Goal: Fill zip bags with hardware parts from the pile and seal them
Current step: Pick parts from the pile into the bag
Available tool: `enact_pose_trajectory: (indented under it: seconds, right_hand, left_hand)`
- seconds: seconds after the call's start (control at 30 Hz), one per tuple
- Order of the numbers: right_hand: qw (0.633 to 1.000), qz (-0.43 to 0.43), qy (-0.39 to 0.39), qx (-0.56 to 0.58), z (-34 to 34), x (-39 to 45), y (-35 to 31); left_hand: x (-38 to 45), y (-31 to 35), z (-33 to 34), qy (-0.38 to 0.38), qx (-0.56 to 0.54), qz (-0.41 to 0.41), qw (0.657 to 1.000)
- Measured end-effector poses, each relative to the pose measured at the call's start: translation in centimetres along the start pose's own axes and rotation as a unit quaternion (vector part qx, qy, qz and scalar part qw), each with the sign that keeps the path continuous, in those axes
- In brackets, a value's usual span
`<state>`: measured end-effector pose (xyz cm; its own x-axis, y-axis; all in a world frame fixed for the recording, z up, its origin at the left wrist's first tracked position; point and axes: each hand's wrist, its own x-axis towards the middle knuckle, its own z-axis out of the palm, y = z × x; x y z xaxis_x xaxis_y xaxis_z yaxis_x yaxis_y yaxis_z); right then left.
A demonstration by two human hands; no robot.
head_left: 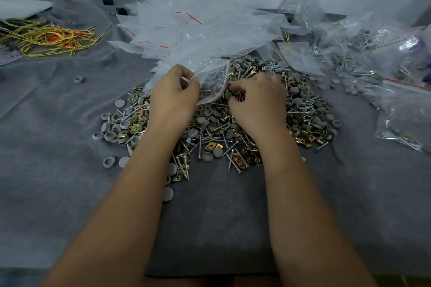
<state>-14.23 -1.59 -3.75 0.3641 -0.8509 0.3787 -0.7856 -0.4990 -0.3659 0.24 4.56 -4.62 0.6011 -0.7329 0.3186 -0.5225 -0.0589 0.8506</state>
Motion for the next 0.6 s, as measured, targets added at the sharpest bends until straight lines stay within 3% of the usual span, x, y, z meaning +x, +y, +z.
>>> enact_pose_trajectory:
  seconds: [0.43,0.6]
  right_hand:
    - [1.000,-0.006,0.010,-0.025,0.31,-0.14,-0.27]
    - [0.997,-0.011,0.059,0.051,-0.35,-0.22,-0.80]
  left_hand:
    - [-0.03,0.00,0.02,-0.015,-0.001,-0.004,1.000]
    - [-0.12,0.19,0.04,-0.013,0.019,0.001,1.000]
